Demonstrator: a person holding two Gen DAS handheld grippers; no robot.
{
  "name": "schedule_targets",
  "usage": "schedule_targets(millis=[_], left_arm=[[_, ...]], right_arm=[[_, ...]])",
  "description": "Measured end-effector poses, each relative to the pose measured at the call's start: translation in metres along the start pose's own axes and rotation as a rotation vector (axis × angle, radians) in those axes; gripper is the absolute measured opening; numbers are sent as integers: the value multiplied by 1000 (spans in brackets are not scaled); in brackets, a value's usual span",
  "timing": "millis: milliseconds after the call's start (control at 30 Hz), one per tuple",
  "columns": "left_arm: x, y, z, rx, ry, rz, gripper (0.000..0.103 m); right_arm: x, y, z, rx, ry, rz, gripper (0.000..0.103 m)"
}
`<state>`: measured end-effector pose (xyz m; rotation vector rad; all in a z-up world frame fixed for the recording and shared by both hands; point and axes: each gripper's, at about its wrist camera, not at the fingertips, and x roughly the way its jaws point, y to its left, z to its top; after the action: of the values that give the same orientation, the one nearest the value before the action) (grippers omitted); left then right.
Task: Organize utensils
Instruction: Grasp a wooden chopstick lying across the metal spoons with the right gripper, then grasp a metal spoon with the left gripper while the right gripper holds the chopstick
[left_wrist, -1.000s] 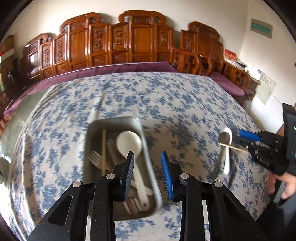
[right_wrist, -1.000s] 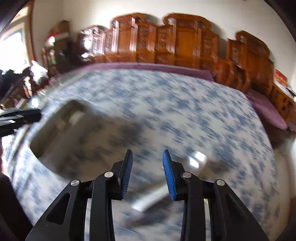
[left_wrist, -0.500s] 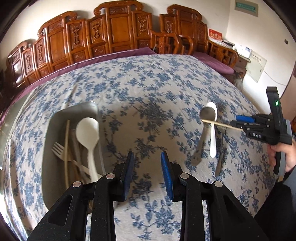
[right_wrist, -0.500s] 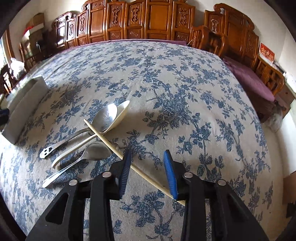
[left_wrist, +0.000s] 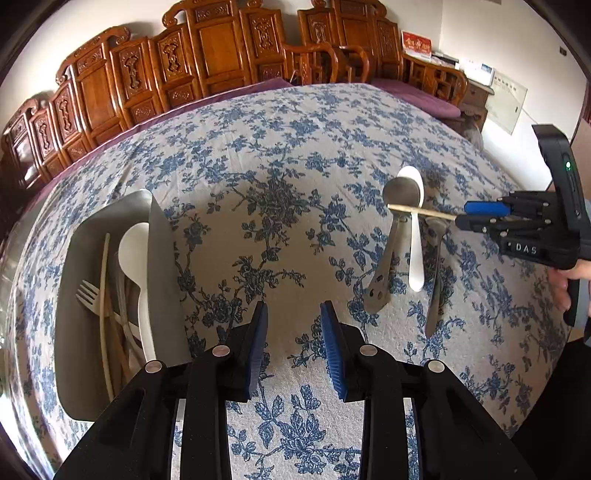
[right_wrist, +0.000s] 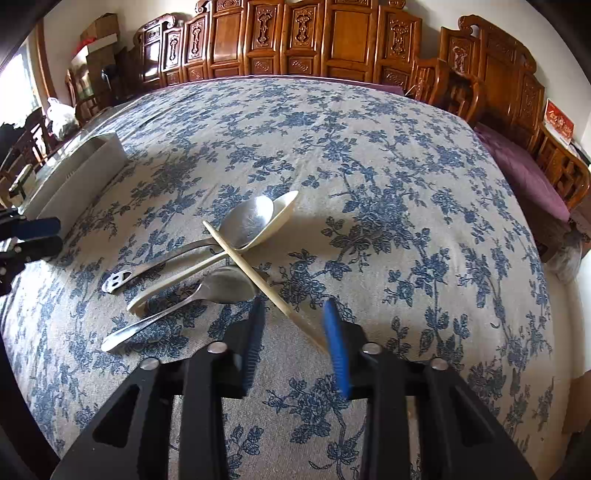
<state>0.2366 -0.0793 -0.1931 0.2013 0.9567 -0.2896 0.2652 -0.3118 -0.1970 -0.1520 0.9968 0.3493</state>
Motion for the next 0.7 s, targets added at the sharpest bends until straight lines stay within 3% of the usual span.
schedule_targets(millis=[167, 267, 500, 700], left_arm=[[4, -4, -2, 8, 16, 13, 28], [5, -3, -3, 1, 31, 30, 28], [5, -1, -2, -74, 50, 18, 28], [8, -25, 3, -67, 46, -15, 28]], right_arm=[[8, 1, 0, -28, 23, 4, 30], [7, 5, -2, -67, 29, 21, 18], [2, 15, -4, -124, 27, 73, 6], [-17, 12, 0, -100, -50, 125, 6]])
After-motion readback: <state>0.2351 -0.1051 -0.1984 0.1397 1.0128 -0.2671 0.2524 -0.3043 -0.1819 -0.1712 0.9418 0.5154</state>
